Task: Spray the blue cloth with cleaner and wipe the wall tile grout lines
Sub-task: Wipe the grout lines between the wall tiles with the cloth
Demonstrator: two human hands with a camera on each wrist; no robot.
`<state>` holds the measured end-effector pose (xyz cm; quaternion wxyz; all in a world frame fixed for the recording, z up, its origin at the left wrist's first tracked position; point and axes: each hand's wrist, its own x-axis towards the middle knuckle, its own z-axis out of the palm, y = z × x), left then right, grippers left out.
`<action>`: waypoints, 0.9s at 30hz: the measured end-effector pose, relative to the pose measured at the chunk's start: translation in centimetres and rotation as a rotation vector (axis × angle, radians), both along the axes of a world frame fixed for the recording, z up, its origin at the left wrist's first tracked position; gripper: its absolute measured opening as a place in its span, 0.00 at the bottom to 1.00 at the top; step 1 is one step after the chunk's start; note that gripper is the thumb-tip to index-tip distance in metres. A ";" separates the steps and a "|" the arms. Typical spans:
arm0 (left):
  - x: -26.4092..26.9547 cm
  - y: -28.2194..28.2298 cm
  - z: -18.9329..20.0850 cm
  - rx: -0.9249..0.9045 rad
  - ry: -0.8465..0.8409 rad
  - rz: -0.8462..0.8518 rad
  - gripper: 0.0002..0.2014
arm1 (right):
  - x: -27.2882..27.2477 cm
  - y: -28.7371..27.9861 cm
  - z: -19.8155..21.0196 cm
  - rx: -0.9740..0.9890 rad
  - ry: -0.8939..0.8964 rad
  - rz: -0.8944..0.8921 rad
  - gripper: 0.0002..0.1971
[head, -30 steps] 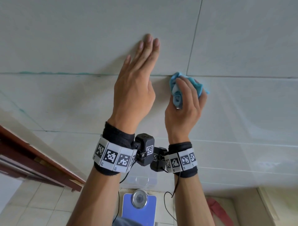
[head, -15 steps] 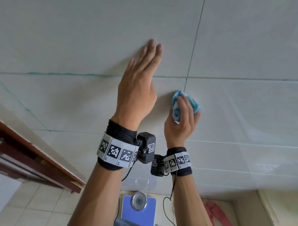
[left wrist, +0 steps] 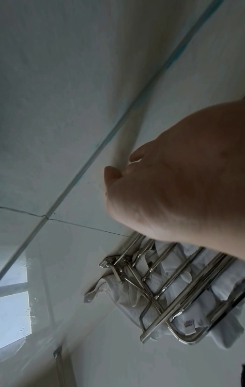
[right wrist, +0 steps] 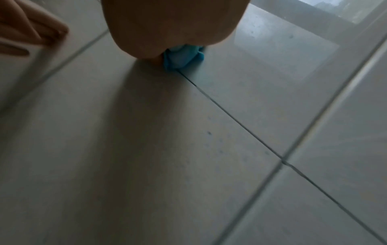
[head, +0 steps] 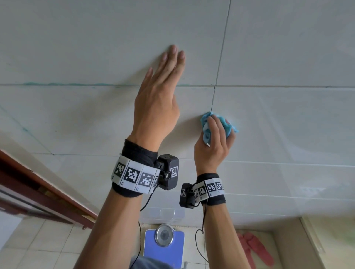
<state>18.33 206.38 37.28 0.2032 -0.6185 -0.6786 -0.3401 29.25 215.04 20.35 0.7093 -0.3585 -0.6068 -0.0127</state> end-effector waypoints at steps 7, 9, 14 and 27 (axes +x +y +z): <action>-0.4 -0.5 -1.3 0.036 0.062 0.007 0.38 | 1.0 -0.4 -3.7 -0.031 -0.062 0.041 0.12; -0.6 -0.9 -1.3 0.077 0.046 0.022 0.39 | 1.1 -1.1 -4.7 -0.067 -0.079 0.038 0.11; -1.5 -1.8 -1.6 0.065 0.004 0.095 0.39 | 0.6 0.1 0.9 -0.022 0.001 0.029 0.11; -1.4 -1.2 -3.5 0.191 -0.029 0.110 0.38 | 1.0 -0.6 -2.4 -0.002 -0.094 0.053 0.13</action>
